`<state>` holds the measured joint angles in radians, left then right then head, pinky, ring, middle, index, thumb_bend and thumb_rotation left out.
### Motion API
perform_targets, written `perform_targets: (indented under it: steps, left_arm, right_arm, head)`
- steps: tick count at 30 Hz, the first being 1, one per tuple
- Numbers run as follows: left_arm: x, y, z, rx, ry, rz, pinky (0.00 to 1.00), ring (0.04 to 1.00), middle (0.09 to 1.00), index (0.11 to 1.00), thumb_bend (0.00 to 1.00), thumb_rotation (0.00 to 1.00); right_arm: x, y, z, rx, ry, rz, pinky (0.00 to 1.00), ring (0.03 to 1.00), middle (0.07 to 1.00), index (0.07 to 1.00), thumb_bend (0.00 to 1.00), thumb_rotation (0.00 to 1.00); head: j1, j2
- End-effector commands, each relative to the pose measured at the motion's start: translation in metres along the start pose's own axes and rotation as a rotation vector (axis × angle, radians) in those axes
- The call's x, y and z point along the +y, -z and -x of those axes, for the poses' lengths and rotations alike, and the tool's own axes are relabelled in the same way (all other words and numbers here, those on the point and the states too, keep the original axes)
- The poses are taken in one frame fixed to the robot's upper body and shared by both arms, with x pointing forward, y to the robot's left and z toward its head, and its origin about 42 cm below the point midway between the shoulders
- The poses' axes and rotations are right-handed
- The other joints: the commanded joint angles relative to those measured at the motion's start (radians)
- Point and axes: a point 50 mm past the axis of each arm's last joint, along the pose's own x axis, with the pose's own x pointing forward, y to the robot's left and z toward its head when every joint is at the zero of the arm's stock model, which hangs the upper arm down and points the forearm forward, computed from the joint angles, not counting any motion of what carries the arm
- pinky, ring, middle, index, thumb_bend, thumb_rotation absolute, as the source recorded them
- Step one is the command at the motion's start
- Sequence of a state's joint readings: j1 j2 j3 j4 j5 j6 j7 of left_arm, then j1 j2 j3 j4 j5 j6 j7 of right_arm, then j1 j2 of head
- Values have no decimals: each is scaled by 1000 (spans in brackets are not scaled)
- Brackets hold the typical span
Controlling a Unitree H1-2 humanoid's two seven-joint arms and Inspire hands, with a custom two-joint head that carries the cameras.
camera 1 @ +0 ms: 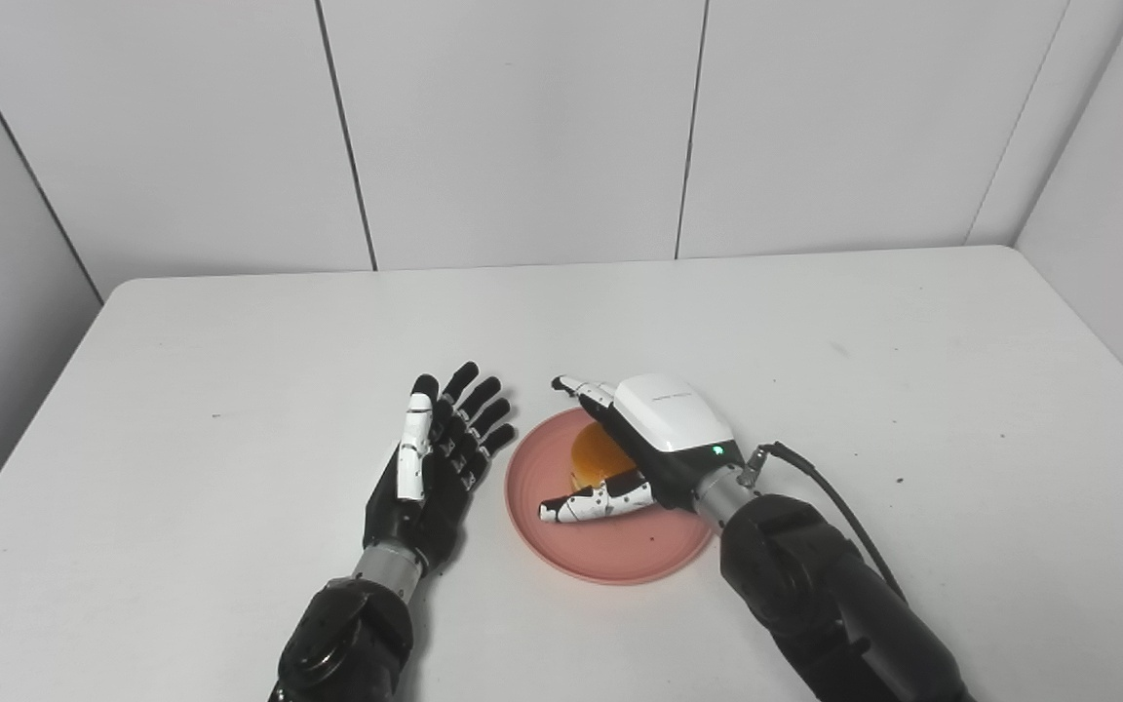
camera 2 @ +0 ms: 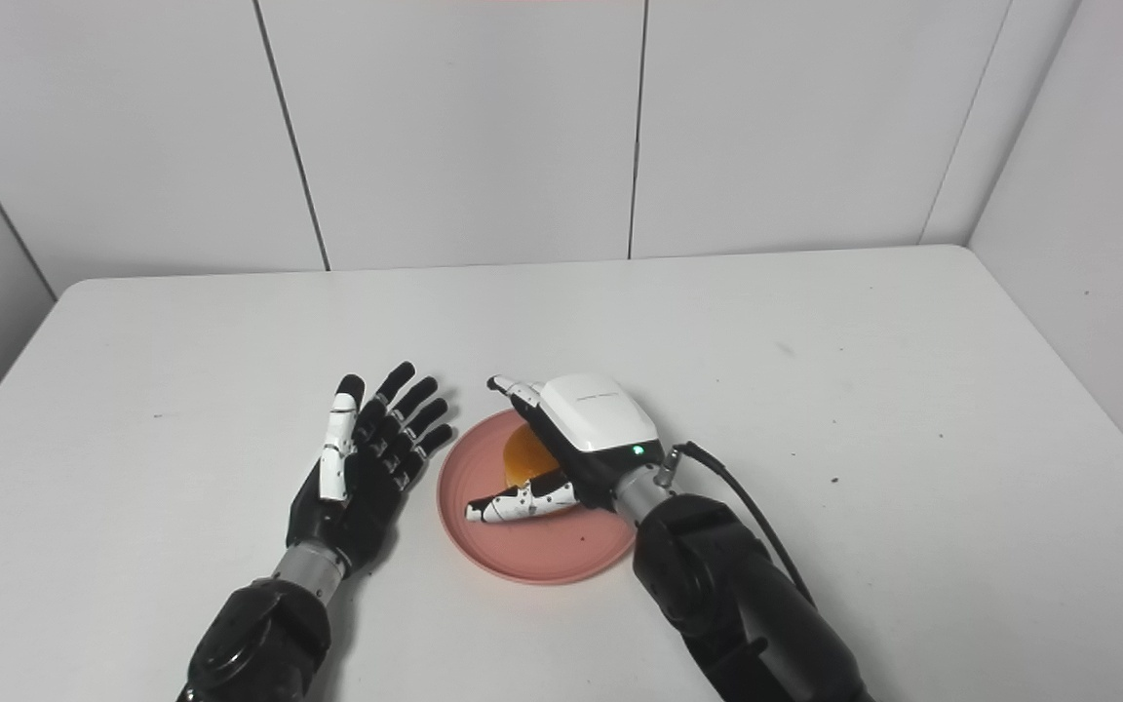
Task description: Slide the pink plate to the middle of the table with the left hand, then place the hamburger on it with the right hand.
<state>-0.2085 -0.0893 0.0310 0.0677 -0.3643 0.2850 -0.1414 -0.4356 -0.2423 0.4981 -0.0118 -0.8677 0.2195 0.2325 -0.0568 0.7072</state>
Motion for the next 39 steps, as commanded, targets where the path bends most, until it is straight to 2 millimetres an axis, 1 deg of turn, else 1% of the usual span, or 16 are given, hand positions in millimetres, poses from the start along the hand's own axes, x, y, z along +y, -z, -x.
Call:
perform_targets:
  steps: [1,3,9,12,15,17,21,22,23,24,26,28,29,33,36,39]
  left_arm:
    - [-4,-5,-2,3,2,-15,904,919,913,923,550,1000]
    - [-4,-5,-2,4,2,-17,902,919,911,924,553,1000]
    - [-3,-5,-3,7,5,-11,910,928,923,934,556,1000]
    - [-3,-5,-3,3,2,-1,913,924,925,934,555,1000]
    - [-4,-5,-2,-2,2,1,903,906,909,913,556,1000]
    - [-4,-4,-2,-5,2,2,893,893,899,908,557,1000]
    - [-4,-5,-2,-7,-1,6,894,890,896,913,563,1000]
    - [-4,-5,-2,-8,-1,4,899,891,898,912,567,1000]
    - [-4,-6,-1,-10,1,-1,906,895,899,913,571,1000]
    - [-4,-6,-1,-14,1,-7,907,895,899,913,572,1000]
    - [-4,-8,0,-26,2,-31,910,894,899,912,574,1000]
    - [-7,-10,2,-50,3,-78,916,895,903,914,575,1000]
    - [-8,-12,4,-63,3,-105,944,912,923,927,595,1000]
    - [-12,-19,13,-114,-9,-226,969,937,945,941,614,1000]
    - [-7,-22,22,-152,2,-298,983,954,963,960,630,1000]
    - [-3,-24,31,-162,-6,-338,992,971,979,963,672,1000]
  right_arm:
    - [-21,-9,-4,-74,87,13,649,799,889,924,753,773]
    - [-22,-9,-3,-77,97,16,652,800,902,934,784,814]
    - [-28,-9,-1,-83,127,27,666,801,913,937,819,819]
    - [-36,-9,2,-95,161,30,670,803,912,939,824,827]
    - [-46,-8,5,-109,207,32,643,793,906,932,831,861]
    - [-57,-5,10,-115,261,-10,672,828,917,937,830,867]
    - [-73,0,21,-105,329,-159,697,849,938,961,800,872]
    - [-76,2,23,-96,341,-197,681,865,952,971,784,911]
    - [-78,6,26,-89,353,-265,743,907,976,988,756,960]
    - [-77,11,30,-82,360,-324,757,914,980,990,752,967]
    - [-74,19,36,-68,364,-413,865,970,996,998,715,994]
    - [-68,27,41,-36,371,-471,905,991,999,1000,701,999]
    - [-65,31,44,-19,376,-494,915,990,1000,1000,689,1000]
    - [-48,44,55,45,412,-612,922,994,1000,1000,693,1000]
    - [-33,47,65,63,441,-697,939,999,1000,1000,674,1000]
    - [-17,49,73,84,472,-768,951,992,1000,1000,649,1000]
  head:
    - [-1,1]
    - [-1,1]
    - [-2,-1]
    - [-4,-2]
    - [-5,-2]
    - [-6,-3]
    - [-10,-4]
    - [-10,-4]
    - [-9,-5]
    - [-8,-5]
    - [-7,-5]
    - [-8,-5]
    - [-8,-5]
    - [-14,-4]
    - [-20,-4]
    - [-21,-5]
